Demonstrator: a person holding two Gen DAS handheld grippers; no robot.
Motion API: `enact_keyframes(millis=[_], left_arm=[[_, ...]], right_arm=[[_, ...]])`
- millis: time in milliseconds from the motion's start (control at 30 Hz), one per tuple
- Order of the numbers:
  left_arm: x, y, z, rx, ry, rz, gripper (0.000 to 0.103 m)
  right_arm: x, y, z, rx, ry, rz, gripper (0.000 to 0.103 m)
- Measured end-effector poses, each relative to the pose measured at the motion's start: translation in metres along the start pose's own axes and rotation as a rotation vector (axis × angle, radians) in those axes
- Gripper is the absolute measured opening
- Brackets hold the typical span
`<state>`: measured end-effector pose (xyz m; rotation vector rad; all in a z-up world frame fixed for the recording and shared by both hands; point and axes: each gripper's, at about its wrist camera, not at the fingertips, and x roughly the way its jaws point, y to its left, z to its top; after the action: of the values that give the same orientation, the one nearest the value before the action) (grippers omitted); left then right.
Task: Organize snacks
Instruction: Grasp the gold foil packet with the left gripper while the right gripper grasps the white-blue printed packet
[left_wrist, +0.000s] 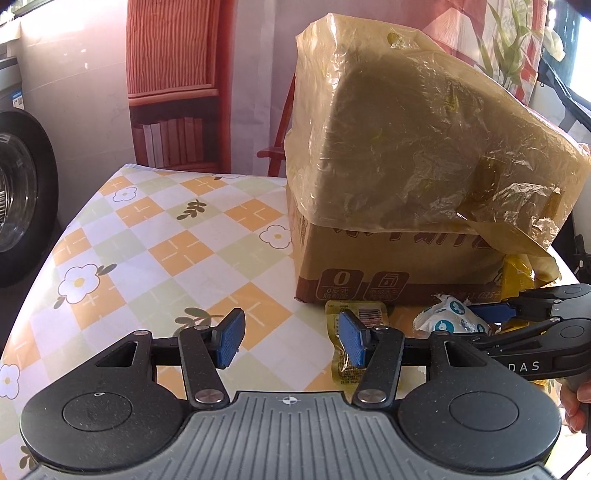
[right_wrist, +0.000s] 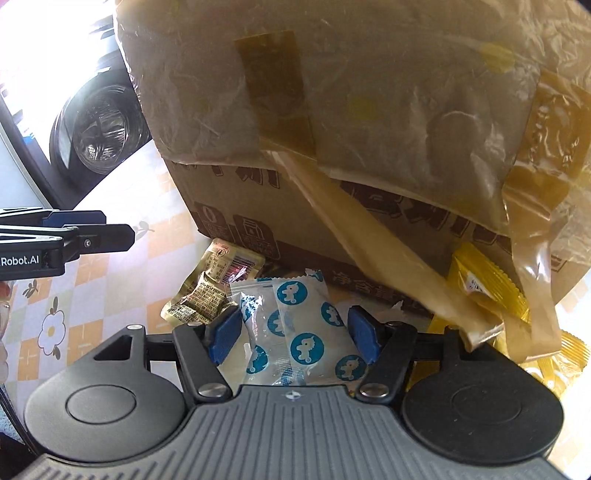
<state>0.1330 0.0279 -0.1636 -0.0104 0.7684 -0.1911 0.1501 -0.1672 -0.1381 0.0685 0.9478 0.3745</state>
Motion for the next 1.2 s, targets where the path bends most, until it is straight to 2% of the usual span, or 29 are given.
enact_keyframes(millis=[67, 133, 400, 600, 900, 1100, 1133, 1167, 1200], left_arm=[[0.002, 0.0, -0.002, 0.0, 0.006, 0.0, 0.059], [0.004, 0.001, -0.004, 0.0, 0.015, -0.004, 0.059], [0.027, -0.018, -0.01, 0.054, 0.065, -0.076, 0.061], [0.042, -0.045, -0.014, 0.113, 0.058, -0.142, 0.072], [0.068, -0.061, -0.024, 0.146, 0.099, -0.077, 0.074], [0.069, -0.072, -0.033, 0.19, 0.077, -0.04, 0.074], [0.069, -0.073, -0.033, 0.188, 0.081, -0.041, 0.072], [0.068, -0.074, -0.033, 0.186, 0.088, -0.041, 0.059], [0.066, -0.074, -0.031, 0.183, 0.097, -0.052, 0.056]], right_arm=[[-0.003, -0.001, -0.001, 0.001, -0.012, 0.007, 0.052], [-0.007, -0.002, -0.002, 0.004, -0.021, 0.009, 0.049], [-0.032, -0.006, -0.012, 0.069, -0.084, 0.006, 0.048], [-0.046, -0.009, -0.013, 0.091, -0.139, 0.006, 0.047], [-0.051, -0.014, -0.018, 0.111, -0.148, 0.007, 0.047], [-0.046, -0.013, -0.018, 0.116, -0.142, 0.013, 0.047], [-0.046, -0.013, -0.018, 0.116, -0.141, 0.014, 0.047], [-0.046, -0.012, -0.018, 0.117, -0.14, 0.016, 0.047], [-0.046, -0.011, -0.017, 0.117, -0.14, 0.018, 0.047]])
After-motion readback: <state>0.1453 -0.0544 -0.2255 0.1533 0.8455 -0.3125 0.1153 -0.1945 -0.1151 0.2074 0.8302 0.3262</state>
